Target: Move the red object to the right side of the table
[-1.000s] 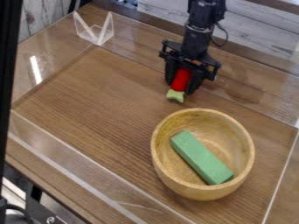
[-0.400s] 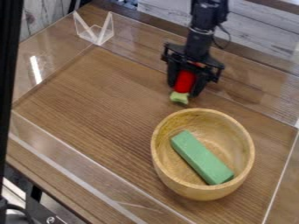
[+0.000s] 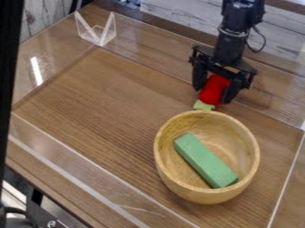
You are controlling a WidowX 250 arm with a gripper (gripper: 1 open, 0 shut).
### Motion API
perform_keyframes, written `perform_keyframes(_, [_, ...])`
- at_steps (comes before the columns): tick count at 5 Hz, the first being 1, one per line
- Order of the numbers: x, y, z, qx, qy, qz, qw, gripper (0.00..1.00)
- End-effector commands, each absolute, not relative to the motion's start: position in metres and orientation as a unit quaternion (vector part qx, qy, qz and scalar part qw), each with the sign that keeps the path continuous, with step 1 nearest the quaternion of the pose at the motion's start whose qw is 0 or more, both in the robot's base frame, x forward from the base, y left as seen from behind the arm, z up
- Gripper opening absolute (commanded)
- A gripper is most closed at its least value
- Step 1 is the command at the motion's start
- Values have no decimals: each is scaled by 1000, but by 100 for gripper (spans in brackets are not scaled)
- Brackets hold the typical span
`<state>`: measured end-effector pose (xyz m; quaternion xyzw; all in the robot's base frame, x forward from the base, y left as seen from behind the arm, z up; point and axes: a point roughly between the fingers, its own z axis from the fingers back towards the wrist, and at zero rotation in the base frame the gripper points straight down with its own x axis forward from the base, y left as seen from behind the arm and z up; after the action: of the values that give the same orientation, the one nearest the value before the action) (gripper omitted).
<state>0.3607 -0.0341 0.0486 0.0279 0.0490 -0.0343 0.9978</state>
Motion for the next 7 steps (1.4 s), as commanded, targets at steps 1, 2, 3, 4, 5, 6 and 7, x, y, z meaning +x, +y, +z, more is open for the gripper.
perform_keyframes(1, [372,-28,103,19,-16,-44,999,100])
perform_keyframes(2, [373,-15,136,9,-36,2,999,100])
perform_keyframes(3, [371,0,154,-2,-47,50,998,100])
perform_keyframes(4, [371,15,145,-11,-45,42,998,100])
perform_keyframes(5, [369,24,126,-16,-29,27,999,100])
perform_keyframes(6, [369,11,123,-22,-25,50,998,100])
perform_keyframes(7, [367,-1,122,-27,-19,69,997,100])
